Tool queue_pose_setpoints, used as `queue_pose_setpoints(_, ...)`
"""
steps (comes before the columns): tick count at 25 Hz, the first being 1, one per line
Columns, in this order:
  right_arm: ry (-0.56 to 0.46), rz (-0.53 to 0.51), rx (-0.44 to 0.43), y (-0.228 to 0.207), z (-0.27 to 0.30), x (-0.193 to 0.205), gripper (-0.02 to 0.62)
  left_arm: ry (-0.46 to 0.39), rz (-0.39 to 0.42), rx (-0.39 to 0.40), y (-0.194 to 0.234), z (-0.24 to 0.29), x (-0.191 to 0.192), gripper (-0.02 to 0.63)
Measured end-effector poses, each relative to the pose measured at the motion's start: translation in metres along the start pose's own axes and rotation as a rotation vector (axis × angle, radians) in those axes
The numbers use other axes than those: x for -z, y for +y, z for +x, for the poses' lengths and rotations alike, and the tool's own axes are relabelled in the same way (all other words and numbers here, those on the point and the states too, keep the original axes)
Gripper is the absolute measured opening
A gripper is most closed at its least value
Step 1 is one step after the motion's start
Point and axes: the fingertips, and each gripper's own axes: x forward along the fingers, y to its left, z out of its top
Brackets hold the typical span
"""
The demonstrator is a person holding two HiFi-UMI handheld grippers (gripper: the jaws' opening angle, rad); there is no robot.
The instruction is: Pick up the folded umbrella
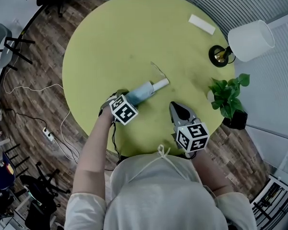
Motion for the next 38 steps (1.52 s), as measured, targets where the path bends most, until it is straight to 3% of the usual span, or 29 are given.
queue_pose_setpoints(4, -0.02, -0.028, 0.016, 0.004, -0.015, -0.006, -0.002, -0.018, -0.013, -0.042, -0.01, -0.004, 0.003, 0.281)
queue_pose_setpoints(11, -0.06, -0.033, 0.071, 0.005, -0.045, -0.01, -0.002, -0.037, -0.027, -0.096, -0.016, -0.017, 0.007, 0.278)
queue_pose_setpoints(16, -0.078, -0.032, 0.078, 0.017, -0.06, -0.005, 0.0, -0.152, -0.047, -0.113, -0.025, -0.057, -0.008, 0.279)
queue_pose_setpoints(22, -0.12, -0.041, 0.072, 0.036, -0.075, -0.012, 0.0, -0.372, -0.105, -0.179, -0.031, -0.127, -0.04, 0.282)
queue_pose_setpoints(28, -0.165, -0.019, 0.068, 0.051, -0.082, -0.024, 0.0, -0.669, -0.217, -0.207, -0.041, -0.205, -0.062, 0.284)
queue_pose_setpoints(35, -0.209, -0.051, 0.06, 0.073, -0.09, -0.042, -0.001, -0.99, -0.361, -0.291, -0.05, -0.28, -0.053, 0.285)
queue_pose_setpoints(38, -0.244, -0.069, 0.061, 0.079, -0.095, -0.051, -0.002, -1.122, -0.4, -0.394, -0.051, -0.305, -0.042, 0.285)
